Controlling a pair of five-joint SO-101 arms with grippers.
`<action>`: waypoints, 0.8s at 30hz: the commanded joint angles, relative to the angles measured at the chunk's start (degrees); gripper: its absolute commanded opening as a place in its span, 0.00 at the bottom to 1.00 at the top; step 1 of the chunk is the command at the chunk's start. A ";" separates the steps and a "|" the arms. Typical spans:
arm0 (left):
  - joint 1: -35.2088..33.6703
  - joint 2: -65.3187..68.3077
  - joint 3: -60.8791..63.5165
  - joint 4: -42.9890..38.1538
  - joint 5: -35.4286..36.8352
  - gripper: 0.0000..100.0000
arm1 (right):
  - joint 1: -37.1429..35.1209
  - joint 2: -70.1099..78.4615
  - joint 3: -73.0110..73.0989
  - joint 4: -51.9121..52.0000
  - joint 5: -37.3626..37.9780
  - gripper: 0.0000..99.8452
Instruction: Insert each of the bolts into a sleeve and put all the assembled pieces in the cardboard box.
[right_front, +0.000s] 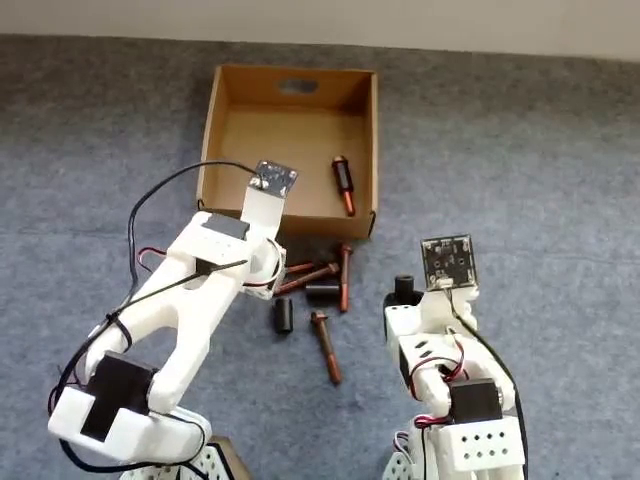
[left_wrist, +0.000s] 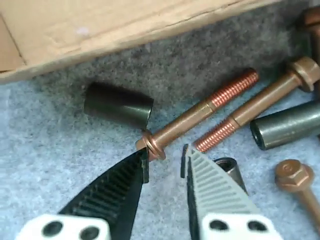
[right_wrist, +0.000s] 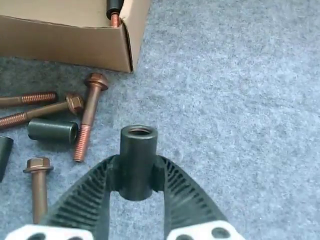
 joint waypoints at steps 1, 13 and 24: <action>-0.66 -0.04 -1.71 -0.53 -0.35 0.15 | 0.48 -0.48 -0.40 -1.19 -0.44 0.01; -1.10 0.13 -1.36 -3.69 -5.89 0.15 | 0.48 -0.48 -0.40 -1.19 -0.44 0.01; -0.75 11.21 -7.87 -1.85 -4.75 0.15 | 0.48 -0.48 -0.40 -1.10 -0.44 0.01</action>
